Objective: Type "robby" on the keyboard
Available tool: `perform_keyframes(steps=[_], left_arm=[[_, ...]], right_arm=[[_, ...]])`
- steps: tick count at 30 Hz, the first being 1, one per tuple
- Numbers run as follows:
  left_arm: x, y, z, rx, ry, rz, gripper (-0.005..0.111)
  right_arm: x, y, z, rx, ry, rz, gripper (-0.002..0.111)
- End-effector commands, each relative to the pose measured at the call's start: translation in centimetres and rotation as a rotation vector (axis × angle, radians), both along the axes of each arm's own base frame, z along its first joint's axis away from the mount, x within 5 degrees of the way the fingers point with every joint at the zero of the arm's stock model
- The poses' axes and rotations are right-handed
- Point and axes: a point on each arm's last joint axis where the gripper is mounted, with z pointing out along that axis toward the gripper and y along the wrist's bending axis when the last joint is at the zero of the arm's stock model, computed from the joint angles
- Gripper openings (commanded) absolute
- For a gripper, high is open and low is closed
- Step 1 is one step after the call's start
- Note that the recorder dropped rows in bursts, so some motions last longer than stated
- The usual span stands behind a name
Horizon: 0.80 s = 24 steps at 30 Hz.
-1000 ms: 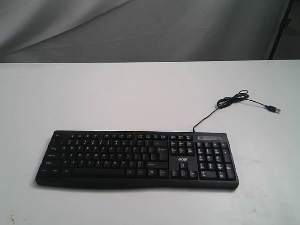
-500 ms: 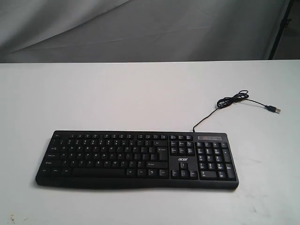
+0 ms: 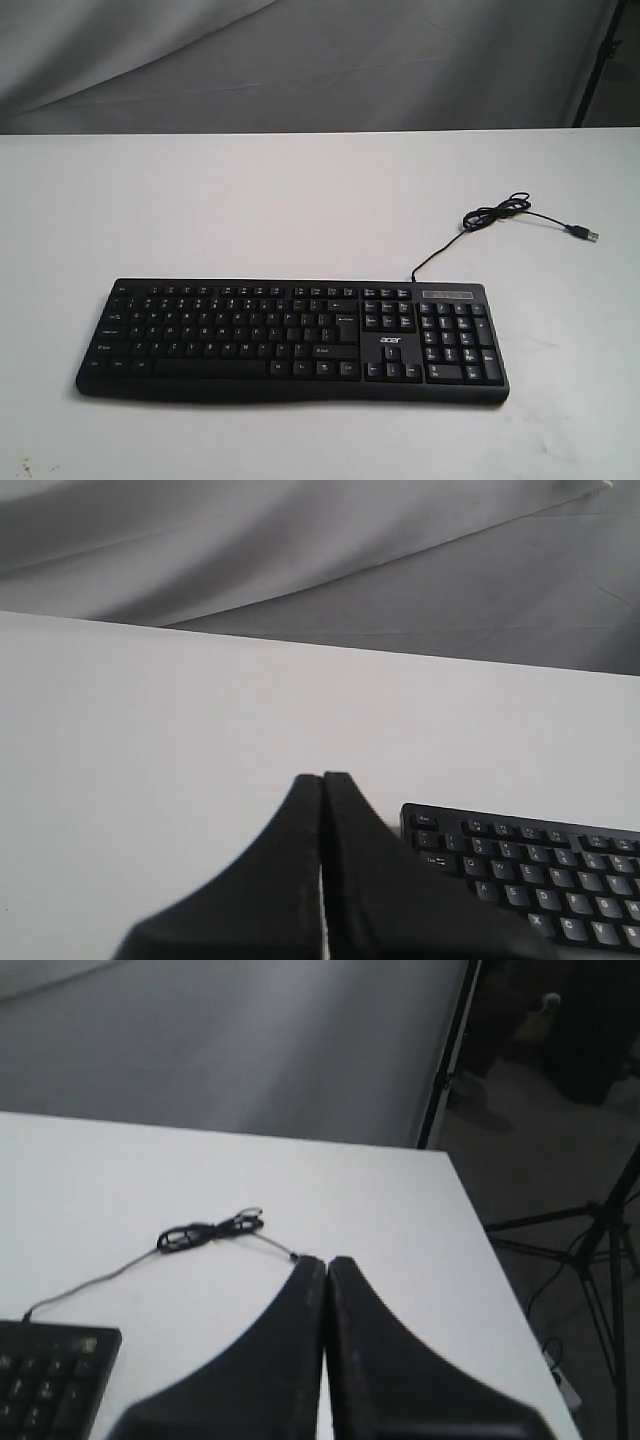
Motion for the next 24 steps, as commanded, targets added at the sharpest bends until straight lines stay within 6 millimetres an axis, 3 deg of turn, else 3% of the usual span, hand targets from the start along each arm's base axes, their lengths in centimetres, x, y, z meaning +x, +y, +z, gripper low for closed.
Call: perform_keyframes(steps=[1, 6, 12, 20, 24], left_arm=[[0.0, 0.0, -0.1, -0.014, -0.002, -0.003, 0.0], [0.0, 0.0, -0.1, -0.014, -0.002, -0.003, 0.0], [0.0, 0.0, -0.1, -0.014, -0.002, -0.003, 0.0], [0.0, 0.0, -0.1, -0.014, -0.002, -0.003, 0.0], [0.0, 0.0, -0.1, -0.014, -0.002, -0.003, 0.0]], right_arm=[[1.2, -0.2, 4.1, -0.009, -0.007, -0.003, 0.0], [3.9, -0.2, 5.4, 0.094, 0.046, 0.008, 0.0], [6.8, 0.7, 3.9, 0.286, 0.172, 0.039, 0.0], [9.8, 3.3, 1.2, 0.225, 0.385, 0.191, 0.0], [12.4, 6.4, 0.9, 0.087, 0.465, 0.38, 0.0]])
